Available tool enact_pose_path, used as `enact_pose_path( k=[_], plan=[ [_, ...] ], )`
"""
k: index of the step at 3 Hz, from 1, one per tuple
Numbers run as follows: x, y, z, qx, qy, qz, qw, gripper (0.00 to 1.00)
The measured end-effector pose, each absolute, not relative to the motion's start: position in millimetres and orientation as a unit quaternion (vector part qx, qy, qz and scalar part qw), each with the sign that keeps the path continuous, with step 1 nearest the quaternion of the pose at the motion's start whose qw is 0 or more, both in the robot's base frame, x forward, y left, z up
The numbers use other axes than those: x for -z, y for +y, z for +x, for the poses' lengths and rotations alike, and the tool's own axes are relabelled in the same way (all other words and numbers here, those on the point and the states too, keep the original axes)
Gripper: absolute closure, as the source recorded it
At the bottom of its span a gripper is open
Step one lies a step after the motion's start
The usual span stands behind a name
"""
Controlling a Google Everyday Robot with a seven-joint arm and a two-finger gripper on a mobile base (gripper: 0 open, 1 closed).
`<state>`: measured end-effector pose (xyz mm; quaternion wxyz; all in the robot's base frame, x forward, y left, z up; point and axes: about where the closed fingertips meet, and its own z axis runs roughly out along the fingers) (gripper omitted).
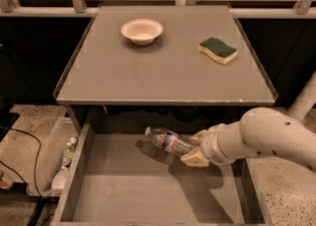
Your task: Place water bottle into top drawer
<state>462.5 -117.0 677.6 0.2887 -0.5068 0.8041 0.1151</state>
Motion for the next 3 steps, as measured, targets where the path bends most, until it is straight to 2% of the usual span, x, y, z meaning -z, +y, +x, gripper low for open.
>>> enact_pose_path(
  k=[2, 3],
  plan=[
    [-642, -106, 481, -0.148, 0.802, -0.477, 0.328, 1.00],
    [-634, -101, 476, -0.150, 0.798, -0.486, 0.322, 1.00]
  ],
)
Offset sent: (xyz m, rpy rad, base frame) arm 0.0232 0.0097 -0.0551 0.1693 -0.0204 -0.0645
